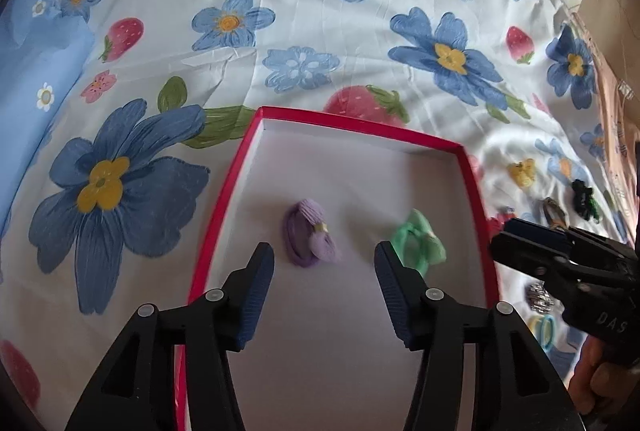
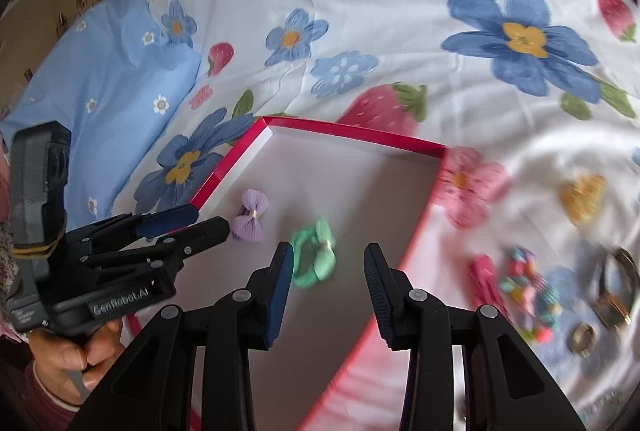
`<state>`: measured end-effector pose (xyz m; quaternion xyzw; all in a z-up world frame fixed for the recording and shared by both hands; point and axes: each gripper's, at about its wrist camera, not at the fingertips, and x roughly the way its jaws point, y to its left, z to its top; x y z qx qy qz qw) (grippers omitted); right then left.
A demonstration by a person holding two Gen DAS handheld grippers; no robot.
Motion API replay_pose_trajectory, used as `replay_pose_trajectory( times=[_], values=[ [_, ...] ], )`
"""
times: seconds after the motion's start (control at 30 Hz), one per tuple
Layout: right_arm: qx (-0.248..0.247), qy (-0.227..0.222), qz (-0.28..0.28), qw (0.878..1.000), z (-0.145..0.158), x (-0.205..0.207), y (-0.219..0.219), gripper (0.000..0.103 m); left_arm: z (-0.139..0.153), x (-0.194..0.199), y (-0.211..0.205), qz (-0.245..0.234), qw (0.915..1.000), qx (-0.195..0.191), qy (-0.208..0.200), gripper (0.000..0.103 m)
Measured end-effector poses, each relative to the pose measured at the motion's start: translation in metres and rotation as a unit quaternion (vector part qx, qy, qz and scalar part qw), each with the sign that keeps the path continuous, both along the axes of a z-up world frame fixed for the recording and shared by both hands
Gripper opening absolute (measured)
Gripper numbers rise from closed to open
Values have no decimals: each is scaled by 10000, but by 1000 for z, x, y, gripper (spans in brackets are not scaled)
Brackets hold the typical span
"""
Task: Organize jewelry
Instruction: 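Move the left gripper to the silver chain and grasp it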
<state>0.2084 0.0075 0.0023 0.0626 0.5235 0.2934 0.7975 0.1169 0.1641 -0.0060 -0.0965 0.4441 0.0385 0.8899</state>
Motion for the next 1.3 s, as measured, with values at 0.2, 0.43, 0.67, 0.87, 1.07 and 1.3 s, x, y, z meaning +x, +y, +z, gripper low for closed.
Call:
replay_pose_trajectory(
  times=[0.2, 0.43, 0.67, 0.87, 1.07, 1.3],
  values=[
    [-31, -41, -444, 9990, 13, -25, -54, 39, 17, -31, -20, -195, 9995, -188, -153, 52],
    [-202, -23, -994, 9948, 17, -52, -118, 39, 32, -51, -57, -705, 9969, -257, -246, 52],
    [-392, -56, -1386, 9896, 19, -73, -163, 39, 34, -49, -90, -1143, 9931, -209, -141, 52],
    [-553, -14, -1728, 9834, 13, -84, -200, 39, 30, -30, -113, -1329, 9910, -152, 1, 52],
    [-783, 16, -1876, 9791, 6, -93, -218, 39, 16, -9, -143, -1501, 9885, -95, 162, 52],
    [-889, 95, -1694, 9815, -9, -92, -213, 58, -10, 19, -171, -1749, 9834, 37, 479, 52]
  ],
)
